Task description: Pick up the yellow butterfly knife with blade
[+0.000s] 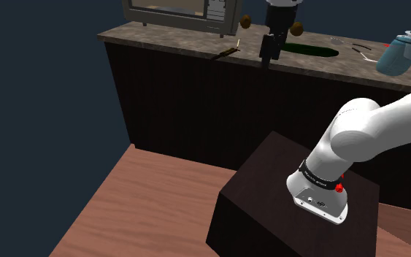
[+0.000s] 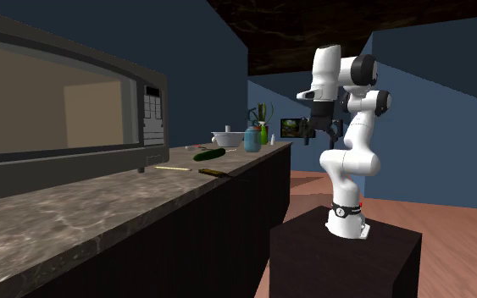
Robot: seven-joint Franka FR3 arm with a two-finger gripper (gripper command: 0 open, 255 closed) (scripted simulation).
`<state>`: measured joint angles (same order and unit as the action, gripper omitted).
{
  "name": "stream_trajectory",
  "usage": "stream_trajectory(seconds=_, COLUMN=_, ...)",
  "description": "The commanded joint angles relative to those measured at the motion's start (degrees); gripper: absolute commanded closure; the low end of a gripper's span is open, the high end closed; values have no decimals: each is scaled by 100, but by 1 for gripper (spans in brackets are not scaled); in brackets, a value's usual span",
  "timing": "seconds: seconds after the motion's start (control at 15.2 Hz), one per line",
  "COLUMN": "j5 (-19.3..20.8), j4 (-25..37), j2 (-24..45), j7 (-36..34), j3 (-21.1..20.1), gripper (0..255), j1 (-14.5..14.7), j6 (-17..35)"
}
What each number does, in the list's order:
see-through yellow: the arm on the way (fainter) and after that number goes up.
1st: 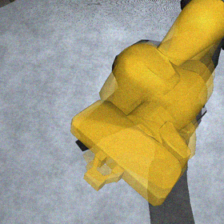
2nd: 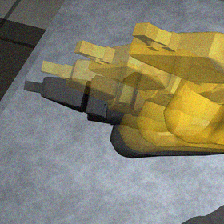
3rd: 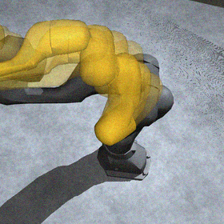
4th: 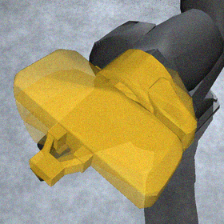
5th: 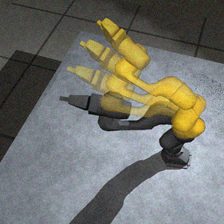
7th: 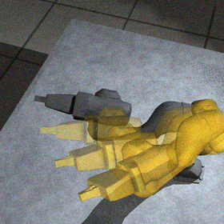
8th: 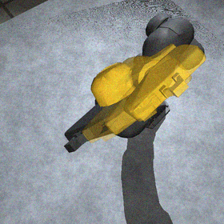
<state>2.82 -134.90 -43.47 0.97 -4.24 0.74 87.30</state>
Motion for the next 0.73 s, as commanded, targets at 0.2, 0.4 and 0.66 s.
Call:
stream_trajectory(seconds=0.2, j5=-74, j4=332, j2=666, j7=-563, j3=-75, gripper=0, j1=-235, j6=357)
stream_trajectory(seconds=0.4, j5=-115, j4=717, j2=1318, j7=-1109, j3=-123, gripper=0, j1=-461, j6=652)
stream_trajectory(seconds=0.66, j5=-131, j4=1300, j2=2155, j7=-1813, j3=-131, gripper=0, j1=-730, j6=951)
